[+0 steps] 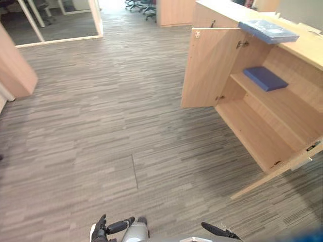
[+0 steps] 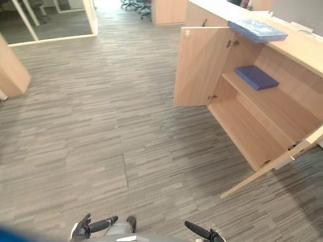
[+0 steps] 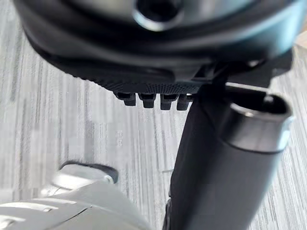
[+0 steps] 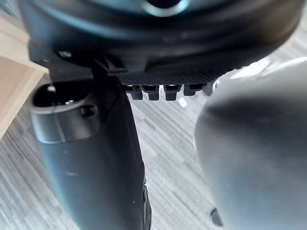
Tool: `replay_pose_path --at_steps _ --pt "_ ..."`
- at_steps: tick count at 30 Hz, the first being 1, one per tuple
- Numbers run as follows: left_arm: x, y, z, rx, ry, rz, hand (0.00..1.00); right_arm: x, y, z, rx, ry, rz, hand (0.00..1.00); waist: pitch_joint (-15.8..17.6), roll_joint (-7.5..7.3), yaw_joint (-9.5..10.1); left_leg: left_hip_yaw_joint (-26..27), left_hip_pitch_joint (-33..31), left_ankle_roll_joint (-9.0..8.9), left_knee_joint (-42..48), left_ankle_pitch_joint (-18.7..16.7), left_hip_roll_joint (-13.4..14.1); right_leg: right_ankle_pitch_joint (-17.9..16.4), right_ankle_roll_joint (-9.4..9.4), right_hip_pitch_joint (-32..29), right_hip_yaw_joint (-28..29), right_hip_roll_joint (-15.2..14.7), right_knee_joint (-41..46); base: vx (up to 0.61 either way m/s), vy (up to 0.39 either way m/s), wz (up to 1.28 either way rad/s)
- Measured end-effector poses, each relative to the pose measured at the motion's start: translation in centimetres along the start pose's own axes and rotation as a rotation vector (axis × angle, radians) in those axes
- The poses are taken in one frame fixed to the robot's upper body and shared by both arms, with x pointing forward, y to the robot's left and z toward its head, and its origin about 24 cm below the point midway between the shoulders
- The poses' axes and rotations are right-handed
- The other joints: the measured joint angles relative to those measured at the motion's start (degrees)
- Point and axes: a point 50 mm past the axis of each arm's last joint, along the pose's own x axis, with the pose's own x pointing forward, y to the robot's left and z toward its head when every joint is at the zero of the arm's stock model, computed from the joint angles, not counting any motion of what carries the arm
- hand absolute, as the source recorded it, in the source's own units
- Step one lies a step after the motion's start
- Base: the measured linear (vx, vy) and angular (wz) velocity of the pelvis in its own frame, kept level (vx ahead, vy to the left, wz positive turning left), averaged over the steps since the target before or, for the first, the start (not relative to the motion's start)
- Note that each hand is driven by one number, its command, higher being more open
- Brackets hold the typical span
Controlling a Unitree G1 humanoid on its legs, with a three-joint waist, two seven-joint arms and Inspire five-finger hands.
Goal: Walk over to the cabinet, pick up the folder, carry it to the office cabinet, place the folder inside the office cabinet, then close the office cabinet door
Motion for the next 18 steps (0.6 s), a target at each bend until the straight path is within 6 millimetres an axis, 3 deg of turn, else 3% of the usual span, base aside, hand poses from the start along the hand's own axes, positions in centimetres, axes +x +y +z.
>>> replay_pose_path --at_steps 1,2,4,5,6,7,8,10,11,13,14,15,16,18 --pt "0.0 -0.1 0.0 -0.007 0.0 0.006 1.0 0.0 -0.5 0.1 0.021 -0.017 -0.014 1.0 0.03 -0.27 -0.15 1.11 4.87 2.51 -3.32 -0.24 -3.89 4.09 -5.76 -5.27 -0.09 -3.91 13.44 0.47 0.439 -0.2" --pt "0.0 -0.1 0.0 -0.013 0.0 0.008 1.0 0.0 -0.6 0.5 0.032 -0.033 -0.015 1.0 0.23 -0.17 -0.29 1.49 6.75 3.47 -4.29 -0.4 -5.26 6.74 -9.04 -7.77 -0.38 -5.48 19.1 0.35 0.339 -0.07" --pt "-0.2 -0.4 -0.4 -0.035 0.011 0.009 1.0 0.0 -0.8 1.7 0.03 -0.083 -0.025 1.0 0.91 0.58 -1.49 1.59 11.25 5.08 -6.1 -1.02 -7.33 7.57 -12.22 -12.43 -4.68 -7.96 32.03 0.21 0.222 0.01" --pt "-0.3 -0.9 -0.7 -0.05 0.021 0.001 1.0 0.0 -0.9 2.4 0.022 -0.107 -0.027 1.0 1.54 2.0 -1.69 1.28 14.89 5.6 -8.31 -1.12 -7.25 6.42 -11.68 -14.12 -10.82 -7.88 36.33 0.28 0.259 -0.03" --pt "-0.4 -1.4 -0.8 -0.067 0.024 -0.008 1.0 0.0 -0.7 2.8 0.037 -0.117 -0.026 1.0 2.19 3.13 -1.72 0.97 18.35 5.87 -9.92 -1.29 -6.5 1.44 -8.93 -14.63 -16.71 -6.46 37.34 0.28 0.22 -0.1" --pt "-0.4 -1.5 -0.8 -0.068 0.024 -0.012 1.0 0.0 -0.6 3.2 0.044 -0.126 -0.022 1.0 2.78 3.74 -1.65 0.94 19.69 6.09 -10.38 -1.46 -6.01 -1.49 -6.46 -14.62 -18.8 -4.89 36.27 0.23 0.073 -0.14" --pt "-0.4 -1.6 -0.9 -0.069 0.025 -0.017 1.0 0.1 0.1 3.5 0.066 -0.132 0.001 1.0 3.78 4.2 -1.68 0.81 21.36 6.37 -10.8 -1.97 -4.56 -5.67 -3.1 -14.83 -21.79 -0.22 31.34 0.17 0.001 -0.06" --pt "-0.4 -1.6 -0.7 -0.065 0.021 -0.025 1.0 0.0 1.1 3.8 0.074 -0.156 0.034 1.0 4.75 4.37 -2.01 0.38 22.07 6.74 -10.85 -3.62 -2.53 -7.65 -1.29 -15.83 -25.62 5.37 20.47 0.15 -0.08 0.06" --pt "-0.2 -1.7 -0.3 -0.067 0.012 -0.031 1.0 -0.1 1.7 3.6 0.081 -0.157 0.051 1.0 4.82 4.04 -1.7 0.35 21.53 6.41 -10.67 -5.39 -1.79 -7.3 -1.28 -17.45 -26.79 7.41 13.23 0.13 -0.165 0.03" --pt "-0.2 -1.5 -0.4 -0.078 0.017 -0.021 1.0 -0.1 2.2 3.9 0.095 -0.166 0.063 1.0 5.08 3.57 -1.58 0.2 21.95 5.62 -10.4 -7.41 -1.1 -4.28 -2.07 -19.39 -27.3 8.6 4.05 0.14 -0.184 0.01" --pt "-0.3 -1.6 -0.6 -0.076 0.026 -0.02 1.0 -0.1 2.1 3.9 0.114 -0.163 0.062 1.0 5.13 3.59 -1.74 -0.27 22.45 4.83 -10.41 -8.36 -0.26 -1.03 -2.8 -19.6 -27.32 9.22 2.62 0.29 -0.23 0.17" --pt "-0.3 -1.8 -0.7 -0.078 0.032 -0.026 1.0 -0.1 1.9 3.7 0.119 -0.157 0.057 1.0 5.06 4.05 -1.78 -1.17 23.5 3.62 -10.51 -9.63 1.25 -0.15 -4.87 -19.22 -27.9 10.47 2.74 0.44 -0.297 0.35" --pt "-0.3 -2.4 -0.7 -0.054 0.039 -0.048 1.0 0.0 1.6 3.7 0.133 -0.157 0.051 1.0 4.64 5.4 -1.85 -1.98 24.31 3.33 -10.91 -10.86 3.99 -3.37 -5.88 -18.02 -29.99 12.45 3.78 0.54 -0.332 0.37" --pt "-0.4 -2.4 -1.0 -0.064 0.054 -0.052 1.0 0.0 1.4 3.5 0.153 -0.148 0.044 1.0 4.4 5.89 -1.81 -2.91 24.63 2.58 -8.42 -10.69 5.7 -5.89 -6.77 -16.17 -31.66 14.01 4.02 0.49 -0.29 0.32"
